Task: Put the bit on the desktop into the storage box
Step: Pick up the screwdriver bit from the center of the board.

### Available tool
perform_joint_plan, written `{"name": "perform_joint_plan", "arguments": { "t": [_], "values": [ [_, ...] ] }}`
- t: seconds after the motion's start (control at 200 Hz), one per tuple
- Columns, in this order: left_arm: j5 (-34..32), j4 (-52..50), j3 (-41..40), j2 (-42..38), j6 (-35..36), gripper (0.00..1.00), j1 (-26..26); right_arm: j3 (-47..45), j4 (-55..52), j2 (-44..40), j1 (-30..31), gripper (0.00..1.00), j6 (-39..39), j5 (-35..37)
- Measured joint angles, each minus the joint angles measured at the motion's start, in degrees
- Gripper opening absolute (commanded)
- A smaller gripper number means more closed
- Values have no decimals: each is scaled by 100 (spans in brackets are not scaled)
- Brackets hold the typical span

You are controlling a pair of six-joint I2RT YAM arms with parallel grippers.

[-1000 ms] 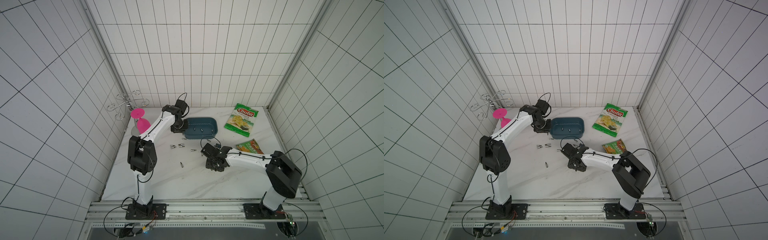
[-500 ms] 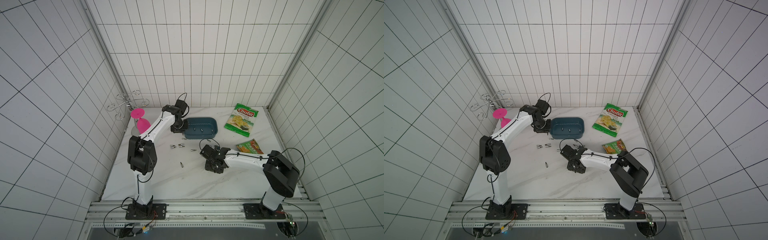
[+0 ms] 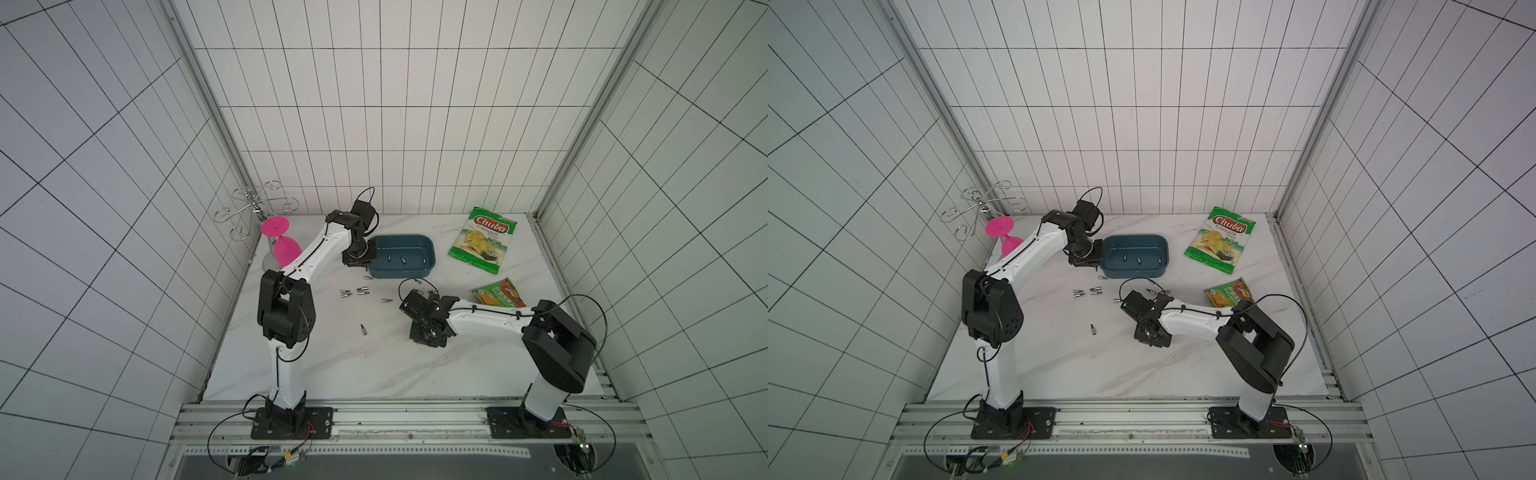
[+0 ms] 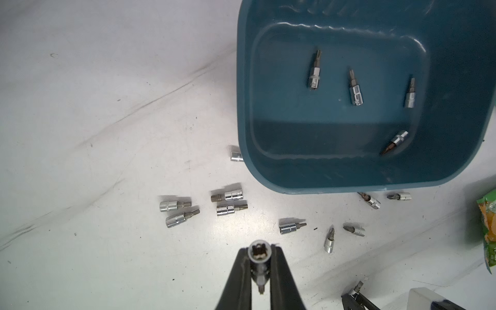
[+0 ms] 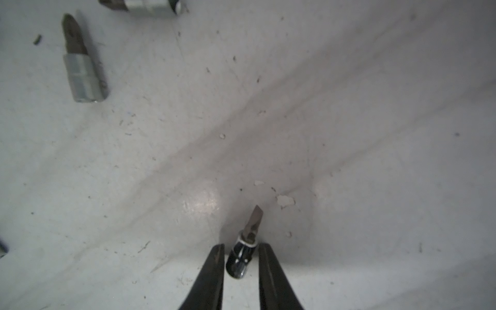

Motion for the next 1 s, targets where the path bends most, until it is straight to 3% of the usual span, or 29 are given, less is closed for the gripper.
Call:
{"name": "perform_joint_plan", "arguments": {
  "t": [0.375,0.735,1.0],
  "values": [
    [142,20,522,461,-24,0,-160,-61,269,-9,-44,0,-7,-129],
    [332,160,1119,1049,-55,0,-195,-50,251,-28,-44,0,-192,-118],
    [498,341,1711,1742,-131,0,-195,79,-549,-514,-44,0,-492,72]
  ]
}}
